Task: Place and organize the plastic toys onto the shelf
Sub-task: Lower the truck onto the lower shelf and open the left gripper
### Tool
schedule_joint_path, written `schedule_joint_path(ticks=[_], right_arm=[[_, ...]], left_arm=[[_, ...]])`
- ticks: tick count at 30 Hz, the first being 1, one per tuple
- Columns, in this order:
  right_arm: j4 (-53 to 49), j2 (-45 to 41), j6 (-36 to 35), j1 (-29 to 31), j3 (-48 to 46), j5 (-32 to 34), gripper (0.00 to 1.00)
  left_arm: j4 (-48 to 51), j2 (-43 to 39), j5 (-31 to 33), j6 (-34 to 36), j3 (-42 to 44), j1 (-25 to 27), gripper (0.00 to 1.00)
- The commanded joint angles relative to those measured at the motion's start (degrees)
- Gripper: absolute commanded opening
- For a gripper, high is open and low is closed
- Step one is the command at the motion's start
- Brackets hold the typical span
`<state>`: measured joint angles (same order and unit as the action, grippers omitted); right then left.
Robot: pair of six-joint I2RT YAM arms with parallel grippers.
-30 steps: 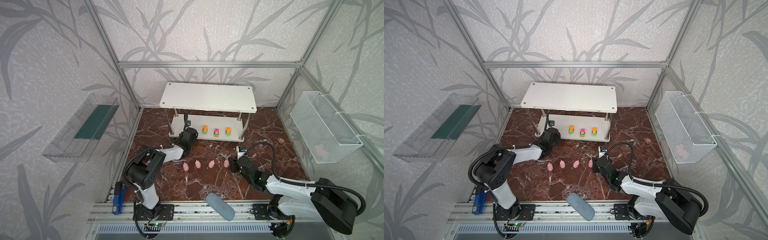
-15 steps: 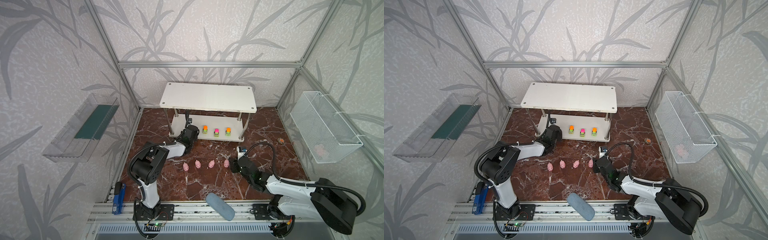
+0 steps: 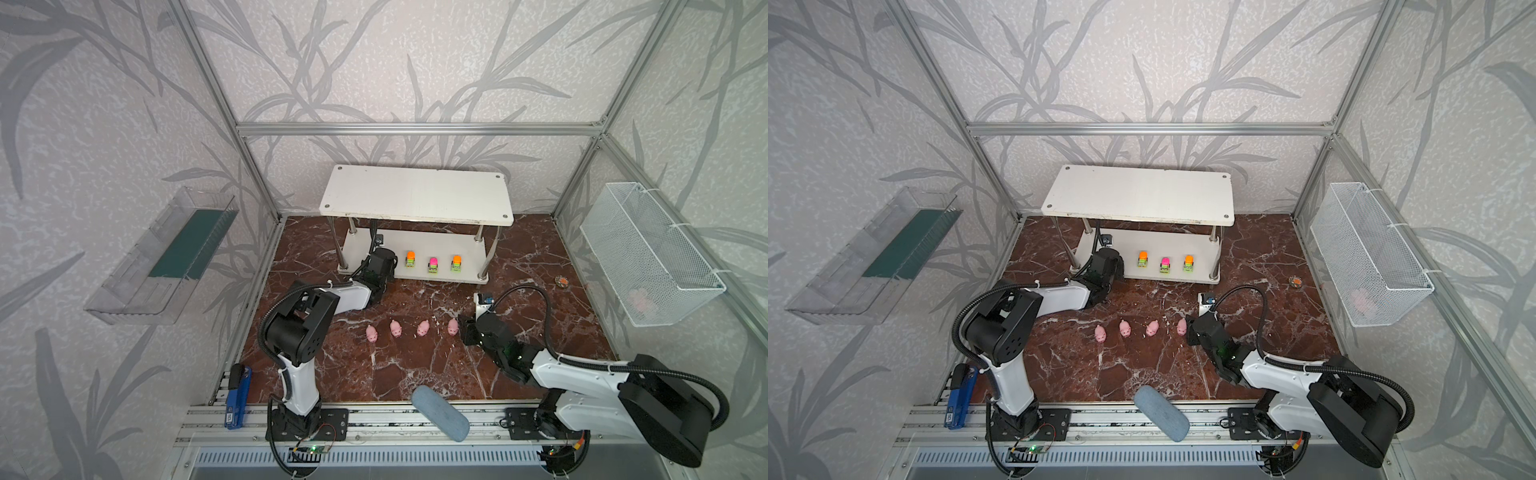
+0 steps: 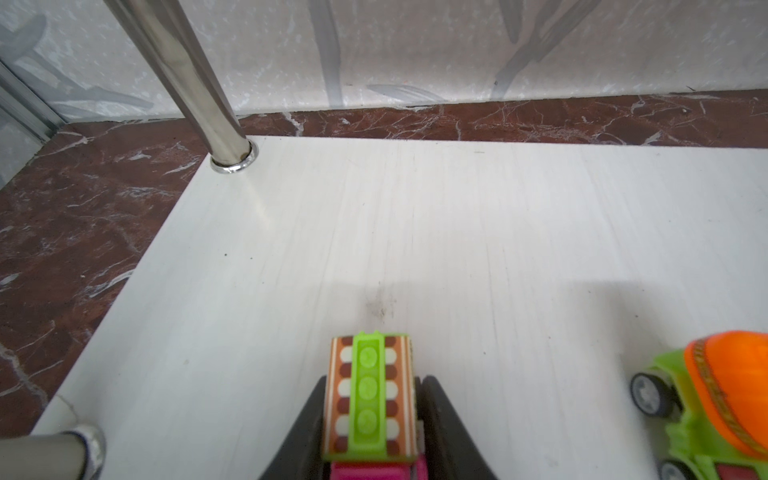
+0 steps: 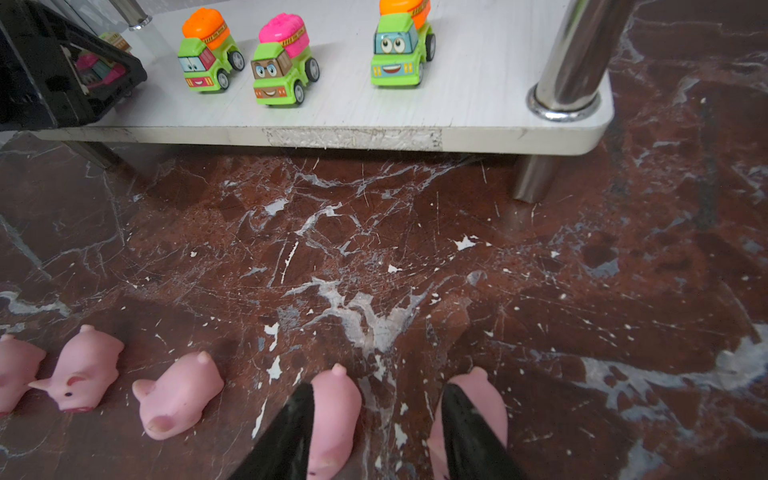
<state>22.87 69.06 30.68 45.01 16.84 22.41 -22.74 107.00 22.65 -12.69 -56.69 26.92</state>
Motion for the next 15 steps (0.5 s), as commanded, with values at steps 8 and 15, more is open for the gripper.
schedule_joint_path(ticks=[8,15], right_arm=[[1.6,0.6,0.5,-0.5,-0.3,0.4,0.51],[1.9,1.1,0.6,-0.6,-0.2,0.2,0.51]], left_arm=[[1.1,2.0,-2.0,-0.5,-3.6,-1.4,0.33],[1.0,2.2,-2.4,-0.1,-4.3,-1.6,0.33]])
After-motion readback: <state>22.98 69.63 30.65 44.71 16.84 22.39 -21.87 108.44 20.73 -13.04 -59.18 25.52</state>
